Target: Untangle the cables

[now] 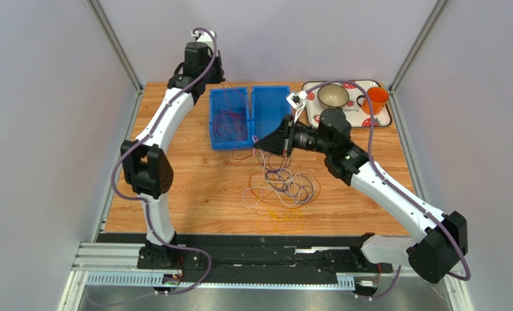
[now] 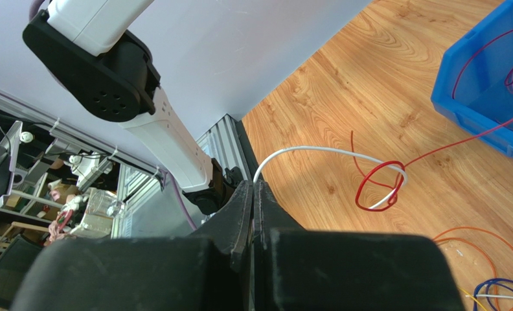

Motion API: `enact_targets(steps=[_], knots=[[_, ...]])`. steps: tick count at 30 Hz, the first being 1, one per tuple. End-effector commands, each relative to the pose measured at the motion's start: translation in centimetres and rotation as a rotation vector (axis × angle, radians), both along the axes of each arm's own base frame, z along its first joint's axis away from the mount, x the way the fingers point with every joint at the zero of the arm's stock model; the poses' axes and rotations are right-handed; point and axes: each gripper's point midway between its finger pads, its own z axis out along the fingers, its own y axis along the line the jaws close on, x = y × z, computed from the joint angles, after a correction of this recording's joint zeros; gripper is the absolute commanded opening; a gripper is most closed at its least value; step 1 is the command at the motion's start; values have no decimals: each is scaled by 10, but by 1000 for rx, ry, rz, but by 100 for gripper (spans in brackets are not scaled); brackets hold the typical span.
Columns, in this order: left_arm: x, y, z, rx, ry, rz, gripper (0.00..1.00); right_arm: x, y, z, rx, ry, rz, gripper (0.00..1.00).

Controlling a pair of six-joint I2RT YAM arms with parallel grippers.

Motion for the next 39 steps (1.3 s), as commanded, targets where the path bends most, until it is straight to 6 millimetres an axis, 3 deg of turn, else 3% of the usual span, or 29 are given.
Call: enact_targets(steps=[1,4,9,10,12,16,18,19,21,22,28,30,35,36,38,39], knots=[[18,1,-3,10,-1,30,0,1,3,10,32,-35,15,0],[27,-2,-10,16,9,26,0,4,4,11,38,-31,9,0],[32,-1,-43,19,99,52,0,14,12,10,36,-14,10,0],[30,-1,-50,15,124,52,9,15,13,10,36,-12,11,0],[27,-1,-55,17,146,49,13,19,16,10,34,-10,11,0],[8,-2,-61,5,198,39,16,24,19,7,30,4,10,0],[-2,-2,-49,0,183,37,16,25,20,7,33,8,9,0],[-7,2,-57,4,210,62,16,27,22,5,31,15,9,0],[-17,3,-58,-7,241,73,11,28,23,6,34,17,6,0],[-25,4,-70,-25,292,91,6,29,23,5,34,21,3,0],[-61,-29,-90,-91,360,-16,1,31,23,1,28,38,-7,0],[-68,-38,-95,-94,377,-36,1,30,23,1,30,41,-7,0],[-66,-37,-112,-85,414,-6,1,28,21,3,33,39,-13,0],[-62,-34,-106,-66,409,3,5,28,21,3,33,39,-13,0],[-54,-35,-114,-41,432,-3,17,29,21,4,34,40,-14,0],[-52,-34,-104,-24,427,-12,32,29,20,5,36,39,-16,0]])
